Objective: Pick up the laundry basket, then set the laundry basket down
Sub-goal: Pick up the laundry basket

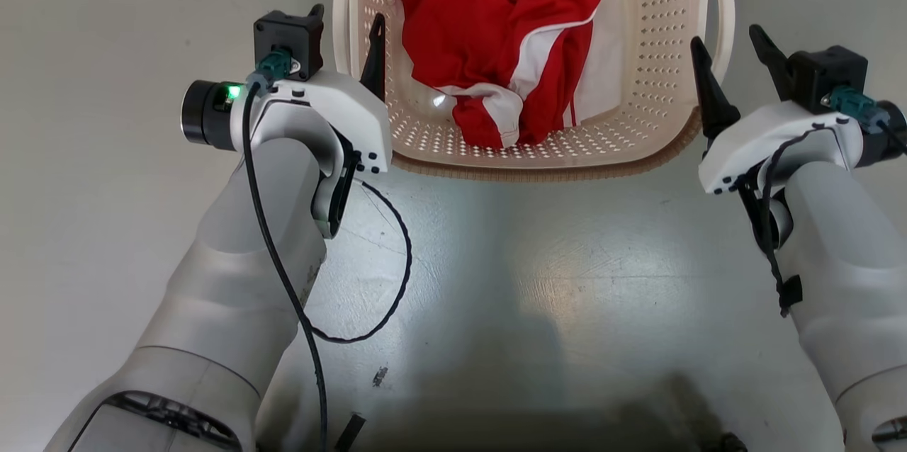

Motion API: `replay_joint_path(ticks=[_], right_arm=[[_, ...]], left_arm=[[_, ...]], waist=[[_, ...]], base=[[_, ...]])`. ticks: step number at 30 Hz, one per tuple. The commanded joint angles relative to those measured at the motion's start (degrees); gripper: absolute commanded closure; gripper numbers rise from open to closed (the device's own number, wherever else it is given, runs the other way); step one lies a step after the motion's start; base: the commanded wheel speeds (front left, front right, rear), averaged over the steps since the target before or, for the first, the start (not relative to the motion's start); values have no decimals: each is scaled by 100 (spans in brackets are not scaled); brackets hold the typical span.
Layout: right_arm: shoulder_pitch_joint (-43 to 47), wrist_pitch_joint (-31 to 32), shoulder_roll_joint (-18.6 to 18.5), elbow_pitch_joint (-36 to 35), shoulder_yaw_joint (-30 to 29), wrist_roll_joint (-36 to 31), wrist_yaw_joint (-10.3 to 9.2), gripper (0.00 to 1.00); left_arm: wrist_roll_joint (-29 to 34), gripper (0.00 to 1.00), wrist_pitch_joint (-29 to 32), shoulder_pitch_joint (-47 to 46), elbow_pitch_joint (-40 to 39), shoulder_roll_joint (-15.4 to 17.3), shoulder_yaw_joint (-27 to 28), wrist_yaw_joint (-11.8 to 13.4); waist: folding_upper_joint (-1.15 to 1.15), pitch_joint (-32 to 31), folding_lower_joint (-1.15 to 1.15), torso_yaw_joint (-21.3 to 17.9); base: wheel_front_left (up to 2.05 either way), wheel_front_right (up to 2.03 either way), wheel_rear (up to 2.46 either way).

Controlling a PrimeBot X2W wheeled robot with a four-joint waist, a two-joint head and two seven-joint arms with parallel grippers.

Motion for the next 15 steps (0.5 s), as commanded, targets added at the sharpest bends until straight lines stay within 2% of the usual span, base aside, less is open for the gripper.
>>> replay_joint_path(ticks=[1, 15], right_arm=[[47, -78, 85, -108, 118, 56, 35, 0], [-341, -78, 191, -17, 262, 59, 35, 0]], left_arm=[[-68, 0, -34, -29, -13, 122, 66, 55], [-355, 0, -34, -505, 476, 122, -360, 152]], waist=[[0, 58, 0, -10], [0, 423, 0, -85]], base=[[0, 0, 0], [0, 0, 0]])
